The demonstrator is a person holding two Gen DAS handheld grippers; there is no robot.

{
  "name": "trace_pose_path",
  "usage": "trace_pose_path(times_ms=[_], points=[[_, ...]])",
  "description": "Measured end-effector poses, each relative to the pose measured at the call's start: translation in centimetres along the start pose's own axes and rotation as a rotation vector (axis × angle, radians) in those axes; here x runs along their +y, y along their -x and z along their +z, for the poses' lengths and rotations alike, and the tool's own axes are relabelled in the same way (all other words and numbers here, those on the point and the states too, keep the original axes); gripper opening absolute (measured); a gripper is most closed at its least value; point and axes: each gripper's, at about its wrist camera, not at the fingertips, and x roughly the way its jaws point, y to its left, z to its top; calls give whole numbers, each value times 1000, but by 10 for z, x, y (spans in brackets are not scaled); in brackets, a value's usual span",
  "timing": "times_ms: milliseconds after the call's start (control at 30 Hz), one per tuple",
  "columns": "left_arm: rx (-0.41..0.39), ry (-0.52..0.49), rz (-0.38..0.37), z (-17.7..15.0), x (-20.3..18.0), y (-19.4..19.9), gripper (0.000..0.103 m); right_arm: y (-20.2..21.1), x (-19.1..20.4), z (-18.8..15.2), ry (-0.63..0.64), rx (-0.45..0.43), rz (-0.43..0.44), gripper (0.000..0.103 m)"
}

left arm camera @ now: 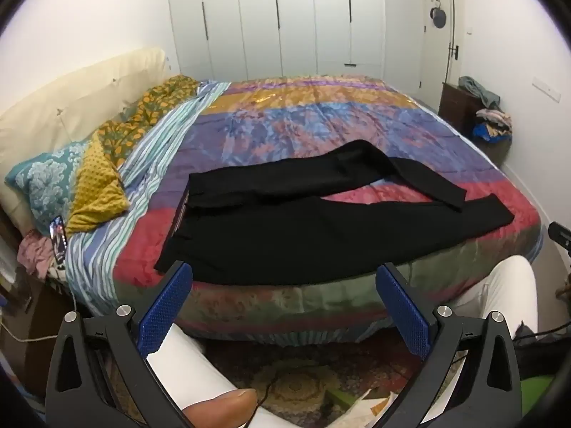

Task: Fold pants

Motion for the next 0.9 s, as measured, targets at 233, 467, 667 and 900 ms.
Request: trace_pose_path(times_ms=[233, 467, 667, 900], points=[[-23, 9, 24, 3, 8, 1, 103, -1, -6, -1, -37, 8, 2, 103], [-3, -28, 23, 0, -3, 1, 103, 5, -3, 3, -44, -11, 4, 103], [-13, -28, -5, 1, -2, 2, 103, 6, 5, 4, -31, -18, 72, 103], [-13, -48, -64, 3, -8, 5, 103, 5, 21, 6, 7, -14, 136, 103]])
